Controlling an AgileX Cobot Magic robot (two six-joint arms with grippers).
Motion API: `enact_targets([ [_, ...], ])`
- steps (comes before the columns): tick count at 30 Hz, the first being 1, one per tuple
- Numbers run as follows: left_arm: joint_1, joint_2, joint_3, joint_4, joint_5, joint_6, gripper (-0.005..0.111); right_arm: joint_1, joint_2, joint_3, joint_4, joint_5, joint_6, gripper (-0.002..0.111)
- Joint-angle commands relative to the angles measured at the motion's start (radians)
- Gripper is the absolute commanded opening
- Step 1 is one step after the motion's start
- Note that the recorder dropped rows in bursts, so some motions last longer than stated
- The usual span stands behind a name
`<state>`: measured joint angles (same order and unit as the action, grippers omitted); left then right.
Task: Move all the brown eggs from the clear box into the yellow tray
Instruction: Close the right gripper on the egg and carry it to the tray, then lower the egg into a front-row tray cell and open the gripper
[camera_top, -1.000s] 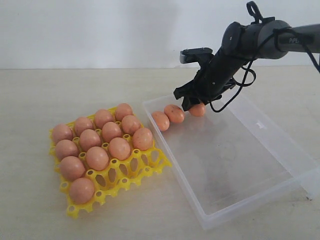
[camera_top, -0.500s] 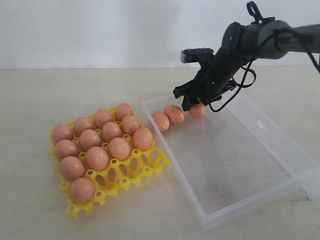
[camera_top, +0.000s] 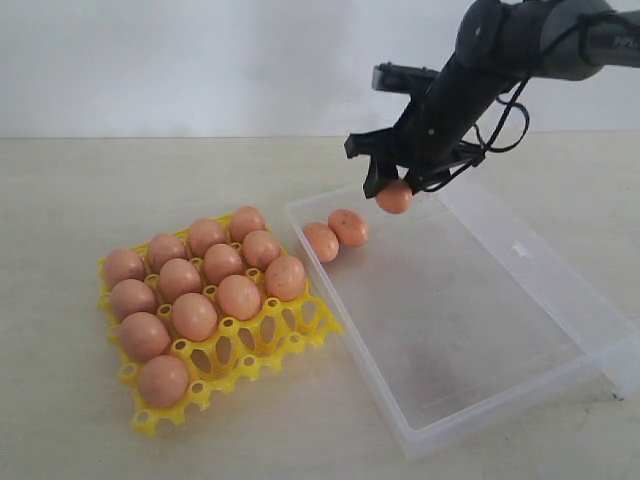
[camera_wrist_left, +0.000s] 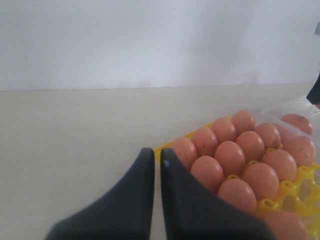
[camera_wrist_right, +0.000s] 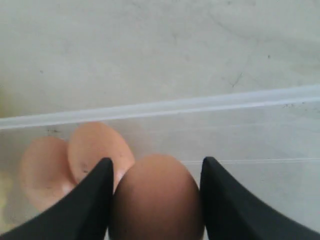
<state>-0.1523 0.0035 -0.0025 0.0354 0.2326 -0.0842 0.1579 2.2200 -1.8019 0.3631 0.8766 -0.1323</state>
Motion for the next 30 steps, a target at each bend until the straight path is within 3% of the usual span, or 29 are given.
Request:
enact_targets([
  [1, 0.002, -0.003, 0.003, -0.001, -0.007, -0.002, 0.004, -0.007, -0.131, 0.065, -0.002, -0.05, 0.04, 0.0],
  [5, 0.002, -0.003, 0.003, -0.001, -0.007, -0.002, 0.004, -0.007, -0.282, 0.242, -0.002, -0.211, 0.04, 0.0],
  [10, 0.002, -0.003, 0.003, -0.001, -0.007, -0.002, 0.004, 0.008, -0.54, 0.643, -0.004, -0.633, 0.033, 0.0],
  [14, 0.002, -0.003, 0.003, -0.001, -0.007, -0.002, 0.004, 0.082, -0.775, 0.985, -0.004, -1.033, 0.025, 0.0],
  [17, 0.002, -0.003, 0.003, -0.001, -0.007, -0.002, 0.004, 0.154, -0.896, 1.159, -0.011, -1.184, 0.027, 0.0],
  [20, 0.002, -0.003, 0.003, -0.001, -0.007, -0.002, 0.004, 0.224, -0.957, 1.265, -0.013, -1.194, 0.069, 0.0],
  [25, 0.002, -0.003, 0.003, -0.001, -0.007, -0.002, 0.004, 0.348, -0.963, 1.302, -0.013, -1.188, 0.247, 0.0],
  [30, 0.002, -0.003, 0.003, -0.001, -0.007, -0.002, 0.004, 0.497, -0.961, 1.302, -0.111, -1.414, 0.375, 0.0],
])
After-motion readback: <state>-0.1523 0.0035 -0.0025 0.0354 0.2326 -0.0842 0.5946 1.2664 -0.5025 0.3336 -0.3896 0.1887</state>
